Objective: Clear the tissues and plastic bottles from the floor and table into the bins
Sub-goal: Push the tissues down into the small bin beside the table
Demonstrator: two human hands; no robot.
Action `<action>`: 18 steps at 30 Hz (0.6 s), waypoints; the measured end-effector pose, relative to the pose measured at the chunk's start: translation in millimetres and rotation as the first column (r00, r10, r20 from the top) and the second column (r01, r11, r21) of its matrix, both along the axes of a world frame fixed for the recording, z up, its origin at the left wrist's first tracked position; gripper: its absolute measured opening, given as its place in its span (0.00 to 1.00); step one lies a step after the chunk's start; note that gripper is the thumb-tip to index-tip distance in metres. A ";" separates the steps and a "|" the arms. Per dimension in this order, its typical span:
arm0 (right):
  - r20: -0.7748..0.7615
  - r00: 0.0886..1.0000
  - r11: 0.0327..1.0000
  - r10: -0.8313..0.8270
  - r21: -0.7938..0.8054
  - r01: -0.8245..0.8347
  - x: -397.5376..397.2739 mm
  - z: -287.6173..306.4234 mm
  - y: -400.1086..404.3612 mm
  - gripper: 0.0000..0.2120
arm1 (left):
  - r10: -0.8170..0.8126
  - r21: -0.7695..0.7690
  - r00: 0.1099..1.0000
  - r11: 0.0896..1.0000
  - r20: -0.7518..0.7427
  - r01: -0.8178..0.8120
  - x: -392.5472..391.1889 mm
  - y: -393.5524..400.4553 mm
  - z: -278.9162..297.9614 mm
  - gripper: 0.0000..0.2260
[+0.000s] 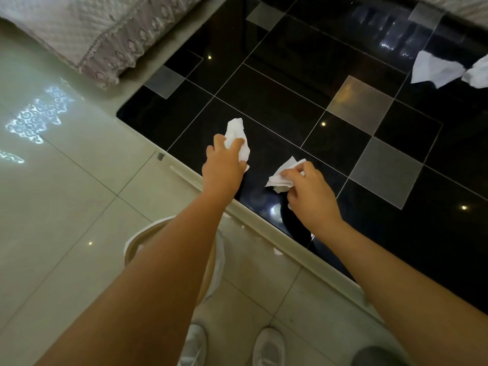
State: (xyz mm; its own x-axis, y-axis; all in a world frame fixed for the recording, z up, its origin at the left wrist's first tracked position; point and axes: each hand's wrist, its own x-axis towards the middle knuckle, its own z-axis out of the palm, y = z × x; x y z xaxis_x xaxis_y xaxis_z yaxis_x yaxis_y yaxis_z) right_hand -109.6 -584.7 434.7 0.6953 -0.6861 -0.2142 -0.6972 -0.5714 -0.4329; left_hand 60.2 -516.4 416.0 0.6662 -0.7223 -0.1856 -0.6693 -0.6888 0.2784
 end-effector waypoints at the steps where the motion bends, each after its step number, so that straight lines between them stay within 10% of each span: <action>1: 0.004 1.000 1.000 -0.011 0.007 0.011 1.2 -0.1 2.1 0.17 | -0.004 -0.027 1.000 1.000 -0.019 0.004 0.8 4.9 0.0 0.19; 18: 0.059 0.992 0.989 0.109 0.092 -0.114 90.0 -18.0 168.7 0.06 | -0.175 0.191 0.984 0.968 0.043 0.164 51.8 190.9 10.0 0.16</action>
State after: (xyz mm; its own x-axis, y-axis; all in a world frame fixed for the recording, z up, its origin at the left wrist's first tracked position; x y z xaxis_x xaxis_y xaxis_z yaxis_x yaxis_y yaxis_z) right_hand -19.6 -416.0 416.7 0.7785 -0.5818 -0.2354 -0.6059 -0.5988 -0.5237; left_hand 112.1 -325.5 425.9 0.5511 -0.7820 -0.2913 -0.7921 -0.6000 0.1121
